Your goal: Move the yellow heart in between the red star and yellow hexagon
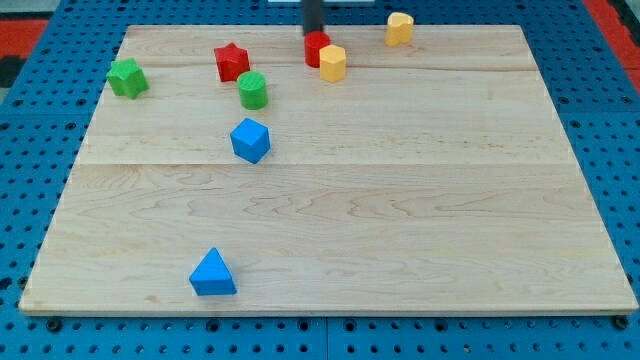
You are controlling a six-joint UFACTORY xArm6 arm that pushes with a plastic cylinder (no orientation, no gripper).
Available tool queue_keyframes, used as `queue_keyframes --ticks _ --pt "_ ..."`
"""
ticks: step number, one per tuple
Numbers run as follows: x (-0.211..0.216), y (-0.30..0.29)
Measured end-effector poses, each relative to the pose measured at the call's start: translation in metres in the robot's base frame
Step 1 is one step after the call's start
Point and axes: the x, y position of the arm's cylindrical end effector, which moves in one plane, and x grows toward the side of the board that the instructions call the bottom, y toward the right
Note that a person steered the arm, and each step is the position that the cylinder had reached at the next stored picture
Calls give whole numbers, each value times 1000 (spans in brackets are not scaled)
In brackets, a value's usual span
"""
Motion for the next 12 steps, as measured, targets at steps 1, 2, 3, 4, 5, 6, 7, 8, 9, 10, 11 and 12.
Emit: queue_keyframes --ticks 1,2,3,4,5,6,7,8,9,10,11,12 --pt "18 19" --pt "50 49" --pt "44 134" --pt "1 176" --pt "-12 175" --pt "-12 162" --pt "-12 86" --pt "-10 69" --pt "-11 71" --pt "-11 29" --pt "-8 -24" --pt "-7 -33"
